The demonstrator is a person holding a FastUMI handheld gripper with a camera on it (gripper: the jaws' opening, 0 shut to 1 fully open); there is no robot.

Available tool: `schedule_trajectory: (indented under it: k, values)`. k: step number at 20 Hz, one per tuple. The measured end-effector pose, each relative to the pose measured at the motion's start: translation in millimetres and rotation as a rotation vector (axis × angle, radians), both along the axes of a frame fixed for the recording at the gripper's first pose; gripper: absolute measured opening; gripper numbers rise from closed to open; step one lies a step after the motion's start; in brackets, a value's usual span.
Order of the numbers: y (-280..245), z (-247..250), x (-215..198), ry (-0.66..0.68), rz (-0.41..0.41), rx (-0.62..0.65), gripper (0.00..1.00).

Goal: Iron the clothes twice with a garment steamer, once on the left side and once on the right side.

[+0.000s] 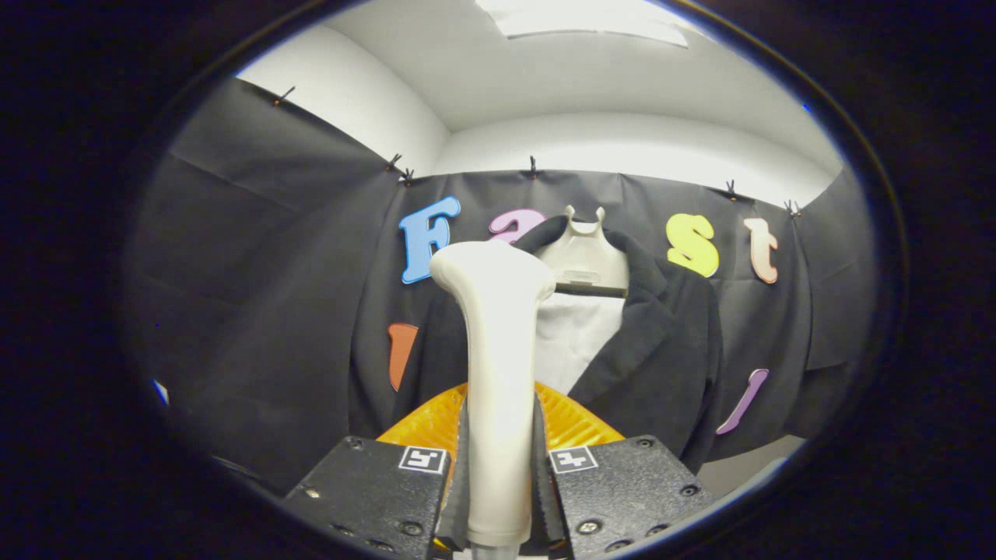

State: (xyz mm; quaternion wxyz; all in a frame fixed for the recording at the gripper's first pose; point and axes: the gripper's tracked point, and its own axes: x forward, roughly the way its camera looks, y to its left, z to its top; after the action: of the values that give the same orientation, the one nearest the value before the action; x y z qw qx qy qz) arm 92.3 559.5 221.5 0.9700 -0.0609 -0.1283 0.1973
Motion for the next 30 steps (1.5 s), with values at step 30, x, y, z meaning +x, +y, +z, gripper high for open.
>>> schedule_trajectory:
  k: [30]
  values:
    - [13.4,-84.1,33.2,0.116,-0.020,-0.125,0.35]
